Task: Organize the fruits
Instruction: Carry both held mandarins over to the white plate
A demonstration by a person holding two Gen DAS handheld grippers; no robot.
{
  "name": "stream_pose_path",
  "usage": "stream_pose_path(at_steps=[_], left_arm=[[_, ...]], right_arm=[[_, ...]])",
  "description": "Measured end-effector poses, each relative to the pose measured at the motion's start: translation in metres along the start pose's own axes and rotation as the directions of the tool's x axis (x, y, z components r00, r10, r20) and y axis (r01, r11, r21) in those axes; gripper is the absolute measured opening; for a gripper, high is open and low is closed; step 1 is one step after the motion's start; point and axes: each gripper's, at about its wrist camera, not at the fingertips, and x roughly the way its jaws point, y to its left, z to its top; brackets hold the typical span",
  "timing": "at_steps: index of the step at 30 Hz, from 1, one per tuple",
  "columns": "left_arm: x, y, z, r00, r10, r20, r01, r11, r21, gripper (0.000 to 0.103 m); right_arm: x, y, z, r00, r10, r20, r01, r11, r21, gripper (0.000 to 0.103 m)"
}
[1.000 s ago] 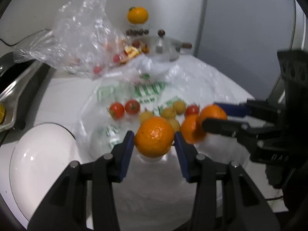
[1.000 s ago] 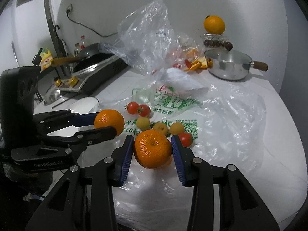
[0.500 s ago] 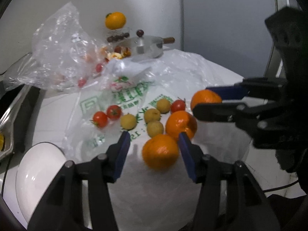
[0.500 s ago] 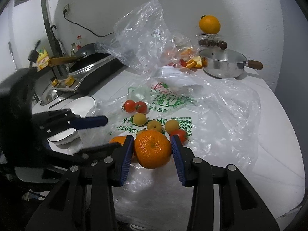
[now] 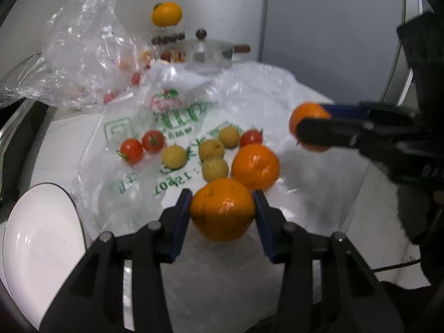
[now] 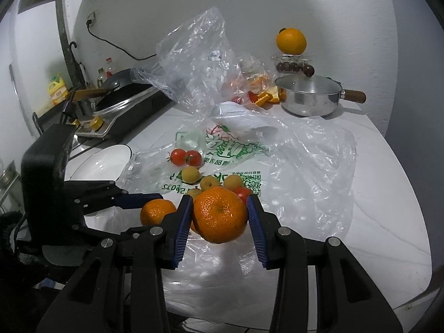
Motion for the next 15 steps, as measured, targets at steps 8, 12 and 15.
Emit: stream_pose_path(at_steps=[8, 12, 15], left_arm=[[-0.04, 0.004, 0.009, 0.994, 0.002, 0.109, 0.001, 1.0, -0.026, 0.045], [-0.056, 0.009, 0.008, 0.989, 0.015, 0.144, -0.01, 0.999, -0.037, 0.046], [-0.062, 0.017, 0.006, 0.987, 0.034, 0.154, -0.026, 0.998, -0.053, 0.046]], right_arm=[[-0.004, 0.018, 0.006, 1.0, 0.009, 0.013, -0.008, 0.999, -0.038, 0.043], [-0.007, 0.03, 0.01, 1.0, 0.012, 0.019, -0.011, 0.998, -0.061, 0.042], [-0.006, 0.04, 0.012, 1.0, 0.014, 0.02, -0.012, 0.997, -0.078, 0.043]])
